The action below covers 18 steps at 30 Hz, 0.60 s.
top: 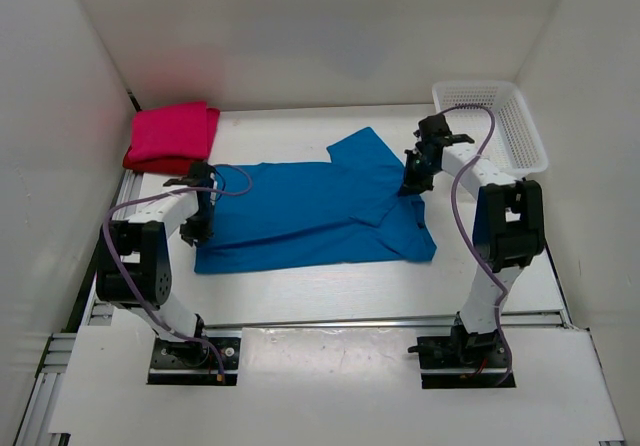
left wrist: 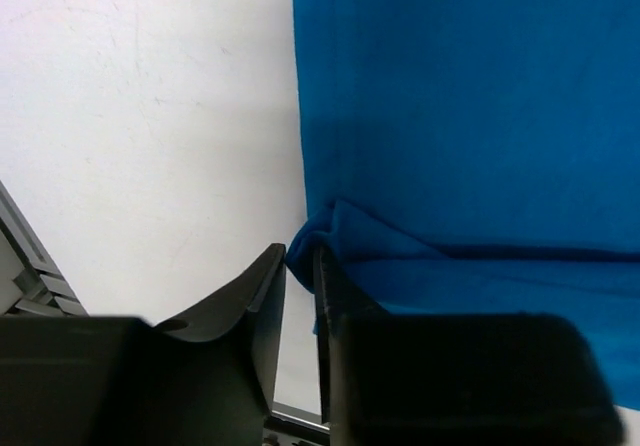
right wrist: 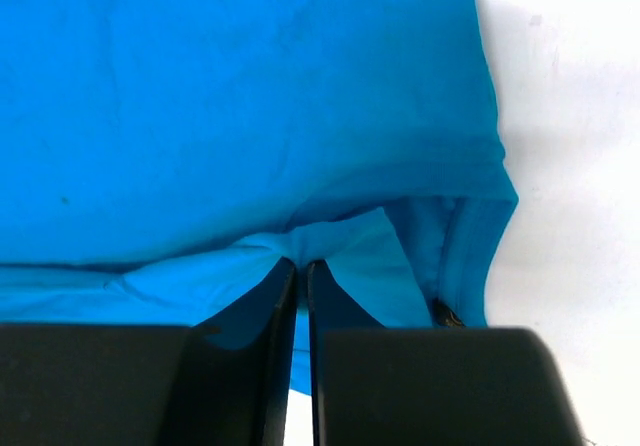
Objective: Fold and stack the t-shirts
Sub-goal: Fold the flattened tshirt in 1/3 of the way
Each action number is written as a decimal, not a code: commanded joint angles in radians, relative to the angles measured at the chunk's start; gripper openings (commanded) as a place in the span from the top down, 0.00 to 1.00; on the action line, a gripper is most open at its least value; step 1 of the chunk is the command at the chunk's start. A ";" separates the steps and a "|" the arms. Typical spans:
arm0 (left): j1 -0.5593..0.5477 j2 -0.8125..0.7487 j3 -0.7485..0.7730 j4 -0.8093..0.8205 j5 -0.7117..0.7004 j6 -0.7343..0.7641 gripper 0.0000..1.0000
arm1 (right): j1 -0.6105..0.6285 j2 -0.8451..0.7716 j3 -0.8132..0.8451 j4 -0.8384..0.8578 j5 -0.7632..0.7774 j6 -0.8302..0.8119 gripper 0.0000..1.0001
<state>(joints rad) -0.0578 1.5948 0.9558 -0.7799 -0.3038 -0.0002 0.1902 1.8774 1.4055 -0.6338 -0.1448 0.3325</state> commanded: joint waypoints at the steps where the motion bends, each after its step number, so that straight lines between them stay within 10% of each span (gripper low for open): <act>1: 0.016 0.001 0.069 0.028 -0.041 0.000 0.70 | -0.001 0.019 0.108 -0.021 0.033 -0.007 0.89; 11: 0.133 -0.018 0.156 0.010 -0.028 0.000 0.18 | -0.001 0.032 0.222 -0.102 0.065 -0.018 0.60; 18: 0.165 -0.084 0.109 -0.128 0.116 0.000 0.13 | -0.001 -0.171 0.022 -0.208 0.065 -0.018 0.37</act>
<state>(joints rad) 0.1120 1.5974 1.0912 -0.8192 -0.2825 0.0006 0.1905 1.8393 1.5257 -0.7574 -0.0998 0.3294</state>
